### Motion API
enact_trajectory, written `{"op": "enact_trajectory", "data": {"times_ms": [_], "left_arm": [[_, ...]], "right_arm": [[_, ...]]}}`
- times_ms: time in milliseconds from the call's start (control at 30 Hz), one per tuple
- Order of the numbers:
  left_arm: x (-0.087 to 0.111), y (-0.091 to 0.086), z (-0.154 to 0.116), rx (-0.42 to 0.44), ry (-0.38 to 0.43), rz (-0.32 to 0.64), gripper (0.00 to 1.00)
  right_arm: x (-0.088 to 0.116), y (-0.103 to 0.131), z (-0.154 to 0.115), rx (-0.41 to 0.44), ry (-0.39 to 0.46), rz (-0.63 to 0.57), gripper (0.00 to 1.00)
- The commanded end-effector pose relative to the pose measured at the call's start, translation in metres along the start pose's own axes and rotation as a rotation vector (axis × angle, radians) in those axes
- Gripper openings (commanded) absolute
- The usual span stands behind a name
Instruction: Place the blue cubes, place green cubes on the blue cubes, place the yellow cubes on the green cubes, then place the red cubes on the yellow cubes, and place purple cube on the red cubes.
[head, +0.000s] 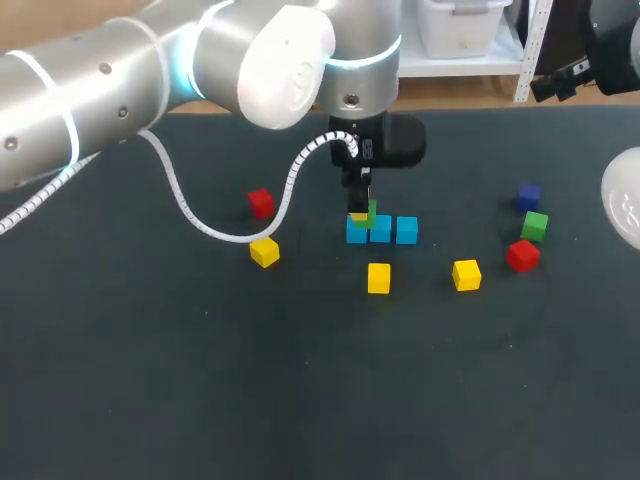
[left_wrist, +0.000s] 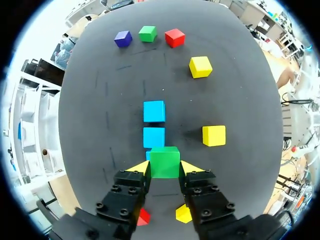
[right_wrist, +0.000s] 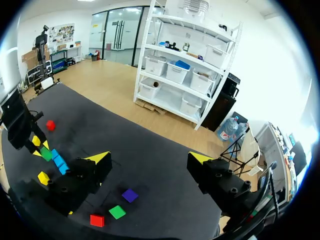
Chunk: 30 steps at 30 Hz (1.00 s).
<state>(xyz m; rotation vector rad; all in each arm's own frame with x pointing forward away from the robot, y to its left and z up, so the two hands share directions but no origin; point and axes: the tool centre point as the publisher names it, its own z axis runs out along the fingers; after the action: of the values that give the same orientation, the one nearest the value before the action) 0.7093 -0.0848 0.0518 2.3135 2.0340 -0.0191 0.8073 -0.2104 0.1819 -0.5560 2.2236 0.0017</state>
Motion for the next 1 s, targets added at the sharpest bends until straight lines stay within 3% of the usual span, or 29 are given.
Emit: {"op": "enact_trajectory", "data": {"times_ms": [33, 1000], "left_arm": [[0.0, -0.001, 0.002, 0.002, 0.003, 0.0, 0.0], [0.0, 0.014, 0.016, 0.013, 0.024, -0.03, 0.0]], "right_arm": [[0.0, 0.0, -0.001, 0.003, 0.0, 0.0, 1.0], [0.0, 0.0, -0.001, 0.003, 0.0, 0.0, 1.0]]}}
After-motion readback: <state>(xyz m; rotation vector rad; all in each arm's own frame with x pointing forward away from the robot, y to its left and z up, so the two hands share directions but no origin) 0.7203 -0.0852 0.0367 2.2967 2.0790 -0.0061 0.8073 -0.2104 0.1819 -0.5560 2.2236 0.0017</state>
